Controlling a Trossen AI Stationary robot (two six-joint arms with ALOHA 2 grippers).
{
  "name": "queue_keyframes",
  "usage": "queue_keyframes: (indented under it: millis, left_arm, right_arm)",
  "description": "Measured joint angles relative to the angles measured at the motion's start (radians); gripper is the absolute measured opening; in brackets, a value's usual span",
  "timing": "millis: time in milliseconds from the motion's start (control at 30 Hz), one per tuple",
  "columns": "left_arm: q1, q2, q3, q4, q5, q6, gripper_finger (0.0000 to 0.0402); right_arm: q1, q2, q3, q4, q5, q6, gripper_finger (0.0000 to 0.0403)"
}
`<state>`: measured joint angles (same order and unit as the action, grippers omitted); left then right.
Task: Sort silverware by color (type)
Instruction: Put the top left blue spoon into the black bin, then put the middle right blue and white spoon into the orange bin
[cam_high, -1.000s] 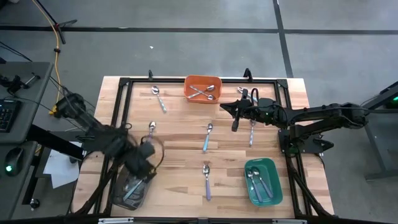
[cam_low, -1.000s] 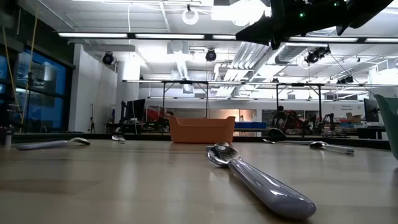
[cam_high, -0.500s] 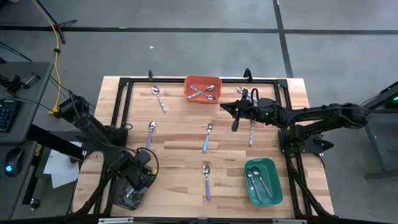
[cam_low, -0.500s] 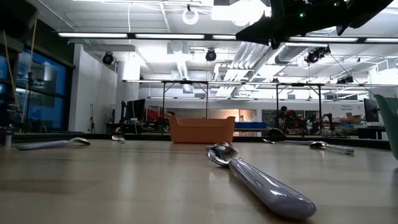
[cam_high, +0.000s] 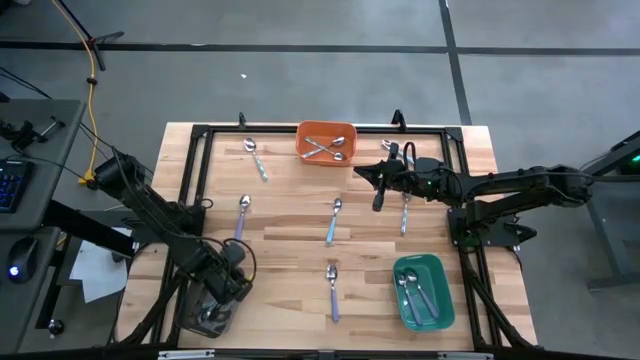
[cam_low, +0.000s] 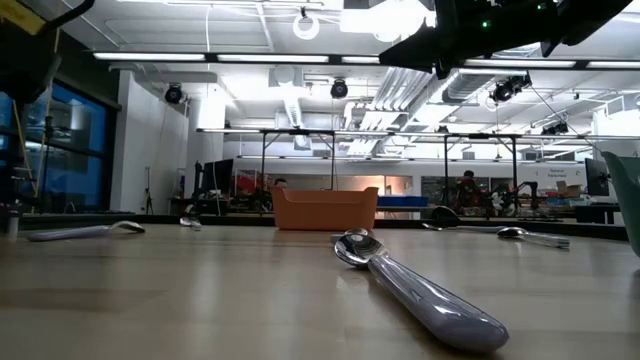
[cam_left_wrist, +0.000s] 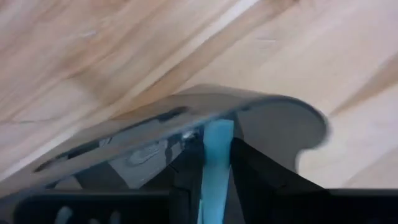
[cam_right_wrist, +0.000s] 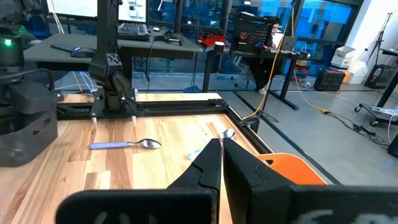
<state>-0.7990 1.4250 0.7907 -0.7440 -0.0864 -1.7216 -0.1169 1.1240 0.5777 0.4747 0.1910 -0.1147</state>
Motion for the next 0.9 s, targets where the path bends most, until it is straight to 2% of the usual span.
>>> queue_keyframes:
  millis: [200,300,433,567,667,800,900]
  left_arm:
    - [0.000,0.000,0.036,-0.016,0.007,0.063,0.0122]
    - [0.000,0.000,0.085,-0.048,0.008,0.180,0.0140]
    - [0.000,-0.002,0.175,-0.082,0.000,0.389,0.0142]
    - [0.025,-0.022,0.216,0.009,-0.091,0.646,0.0118]
    - [0.095,-0.036,0.196,0.130,-0.101,0.824,0.0089]
    - [0.229,-0.038,0.146,0.288,-0.009,1.068,0.0042]
    - [0.345,-0.037,0.080,0.487,0.088,1.232,0.0011]
  right_arm:
    - [0.000,0.000,0.000,-0.001,0.000,-0.002,0.0000]
    - [0.000,0.000,0.000,-0.010,0.000,-0.002,0.0000]
    - [0.000,0.000,0.000,-0.026,0.000,-0.018,0.0000]
    - [0.000,0.000,0.000,-0.061,0.000,-0.024,0.0000]
    - [0.000,0.000,0.013,-0.106,0.000,-0.017,0.0000]
    - [0.000,0.000,0.040,-0.179,0.000,0.011,0.0000]
    - [0.000,0.000,0.051,-0.227,0.000,0.048,0.0000]
